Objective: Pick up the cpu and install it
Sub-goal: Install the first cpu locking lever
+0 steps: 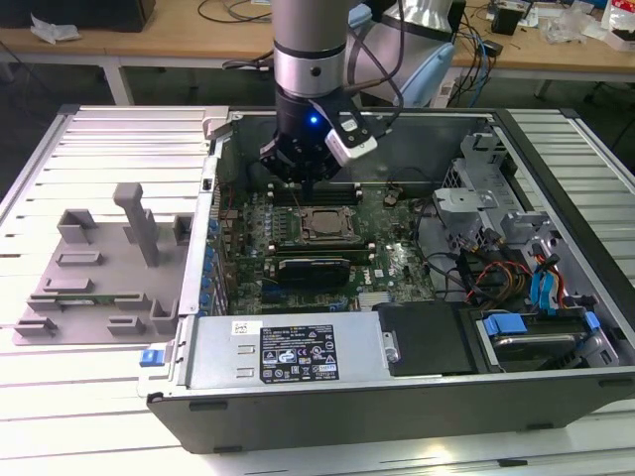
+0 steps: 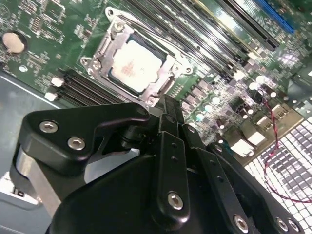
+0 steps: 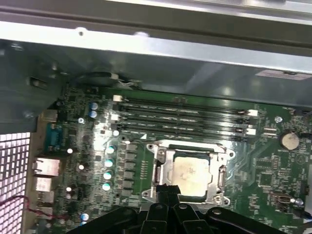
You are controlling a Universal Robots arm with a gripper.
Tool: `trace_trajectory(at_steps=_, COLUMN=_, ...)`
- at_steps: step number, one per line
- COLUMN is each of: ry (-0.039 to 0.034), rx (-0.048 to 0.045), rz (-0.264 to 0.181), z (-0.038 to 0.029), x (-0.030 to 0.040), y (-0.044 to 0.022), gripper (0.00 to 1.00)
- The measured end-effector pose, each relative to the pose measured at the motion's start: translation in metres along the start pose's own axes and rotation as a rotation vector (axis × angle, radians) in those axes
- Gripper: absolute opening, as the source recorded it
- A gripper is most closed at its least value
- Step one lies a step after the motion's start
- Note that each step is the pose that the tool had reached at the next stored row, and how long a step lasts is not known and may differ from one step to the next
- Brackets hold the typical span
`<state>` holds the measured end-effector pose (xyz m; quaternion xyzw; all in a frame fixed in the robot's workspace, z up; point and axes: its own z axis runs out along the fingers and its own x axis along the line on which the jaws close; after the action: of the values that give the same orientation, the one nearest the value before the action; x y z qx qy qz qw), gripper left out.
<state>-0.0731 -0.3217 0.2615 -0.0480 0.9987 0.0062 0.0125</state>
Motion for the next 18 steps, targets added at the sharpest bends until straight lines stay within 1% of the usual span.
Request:
trace_trajectory(at_steps=2, ry=-0.0002, rx=0.0, rz=0.0, z=-0.0001, x=0.0046, y=0.0004, gripper=0.11)
trace_trajectory(at_steps=5, ry=-0.0004, rx=0.0, rz=0.0, z=-0.0004, x=0.0155, y=0.0015, gripper=0.11)
trace_trajectory(at_steps=6, ry=-0.0005, rx=0.0, rz=0.0, z=-0.0005, x=0.0206, y=0.002, gripper=0.11)
trace_trajectory(at_steps=7, ry=-0.0005, rx=0.0, rz=0.0, z=-0.0006, x=0.0242, y=0.0023, gripper=0.11)
trace_trajectory(at_steps=8, ry=-0.0005, rx=0.0, rz=0.0, z=-0.0006, x=0.0264, y=0.0026, gripper=0.11)
trace_trajectory(at_steps=9, ry=-0.0005, rx=0.0, rz=0.0, z=-0.0006, x=0.0269, y=0.0026, gripper=0.11)
trace_trajectory(at_steps=10, ry=-0.0007, rx=-0.003, rz=0.0, z=-0.0007, x=0.0273, y=0.0026, gripper=0.11)
trace_trajectory(at_steps=11, ry=-0.0018, rx=-0.0119, rz=0.0, z=-0.0007, x=0.0279, y=0.0027, gripper=0.11)
trace_trajectory(at_steps=13, ry=-0.0055, rx=-0.0345, rz=0.001, z=-0.0007, x=0.0316, y=0.0031, gripper=0.11)
trace_trajectory(at_steps=14, ry=-0.0079, rx=-0.0465, rz=0.001, z=-0.0009, x=0.0347, y=0.0033, gripper=0.11)
trace_trajectory(at_steps=15, ry=-0.0108, rx=-0.0623, rz=0.001, z=-0.0009, x=0.0367, y=0.0035, gripper=0.11)
trace_trajectory(at_steps=16, ry=-0.0138, rx=-0.0792, rz=0.002, z=-0.0009, x=0.0386, y=0.0037, gripper=0.11)
trace_trajectory(at_steps=17, ry=-0.0192, rx=-0.1143, rz=0.003, z=-0.0009, x=0.0419, y=0.004, gripper=0.11)
trace_trajectory(at_steps=18, ry=-0.0223, rx=-0.1349, rz=0.003, z=-0.001, x=0.0436, y=0.0042, gripper=0.11)
